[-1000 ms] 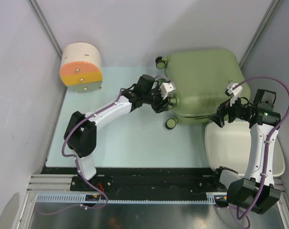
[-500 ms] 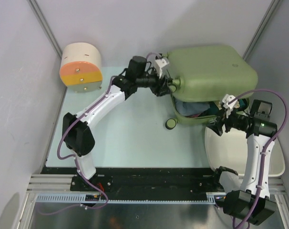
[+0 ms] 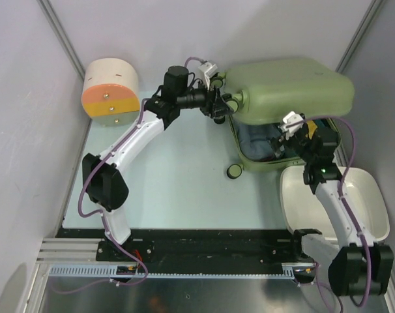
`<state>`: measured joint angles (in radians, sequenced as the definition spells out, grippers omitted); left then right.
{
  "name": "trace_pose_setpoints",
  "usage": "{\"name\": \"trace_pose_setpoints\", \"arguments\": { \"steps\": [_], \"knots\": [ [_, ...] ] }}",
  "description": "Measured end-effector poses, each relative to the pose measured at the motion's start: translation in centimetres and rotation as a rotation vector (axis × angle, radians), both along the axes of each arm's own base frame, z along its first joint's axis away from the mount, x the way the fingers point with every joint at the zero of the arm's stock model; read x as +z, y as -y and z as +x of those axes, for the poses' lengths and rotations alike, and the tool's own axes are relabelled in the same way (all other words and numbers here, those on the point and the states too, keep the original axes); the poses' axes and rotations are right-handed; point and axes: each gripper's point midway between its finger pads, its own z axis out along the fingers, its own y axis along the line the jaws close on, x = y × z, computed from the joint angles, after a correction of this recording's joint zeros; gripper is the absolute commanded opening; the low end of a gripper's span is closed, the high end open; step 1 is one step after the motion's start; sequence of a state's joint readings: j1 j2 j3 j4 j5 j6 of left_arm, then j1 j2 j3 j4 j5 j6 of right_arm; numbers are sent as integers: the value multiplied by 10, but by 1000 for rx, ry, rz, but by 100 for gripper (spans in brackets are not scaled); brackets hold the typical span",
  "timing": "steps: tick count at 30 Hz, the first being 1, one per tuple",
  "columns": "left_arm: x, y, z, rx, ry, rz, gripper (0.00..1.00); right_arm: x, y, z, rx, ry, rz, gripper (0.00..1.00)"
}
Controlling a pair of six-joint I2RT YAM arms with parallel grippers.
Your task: Open, take out, and arrange the luggage
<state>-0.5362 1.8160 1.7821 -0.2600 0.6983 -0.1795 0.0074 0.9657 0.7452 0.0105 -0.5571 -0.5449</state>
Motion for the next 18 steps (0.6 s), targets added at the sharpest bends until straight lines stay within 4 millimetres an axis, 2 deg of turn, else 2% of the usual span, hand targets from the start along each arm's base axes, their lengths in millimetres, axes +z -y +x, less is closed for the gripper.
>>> {"name": "trace_pose_setpoints", "arguments": {
  "steps": [2, 3, 4, 5, 6, 9, 12, 16, 18],
  "knots": [
    [9, -1, 7, 17, 12, -24, 55, 4, -2, 21, -47, 42, 7, 90],
    [13, -3, 10, 28, 15, -35, 69, 4, -3, 31, -71, 61, 9, 90],
    [15, -5, 13, 36, 15, -43, 72, 7, -4, 39, -88, 80, 12, 90],
    [18, -7, 15, 49, 9, -54, 82, 10, -4, 48, -109, 99, 15, 90],
    [20, -10, 19, 68, -1, -63, 87, 14, -3, 58, -136, 119, 20, 90],
    [27, -33, 31, 166, -28, -89, 96, 37, 4, 87, -210, 185, 42, 90],
    [30, -68, 46, 328, -60, -109, 98, 74, 9, 115, -260, 295, 75, 91],
    [15, -119, 67, 595, -128, -126, 99, 115, 9, 144, -293, 419, 113, 93],
    [1, -132, 74, 682, -166, -123, 99, 125, 7, 155, -297, 459, 123, 94]
  ]
}}
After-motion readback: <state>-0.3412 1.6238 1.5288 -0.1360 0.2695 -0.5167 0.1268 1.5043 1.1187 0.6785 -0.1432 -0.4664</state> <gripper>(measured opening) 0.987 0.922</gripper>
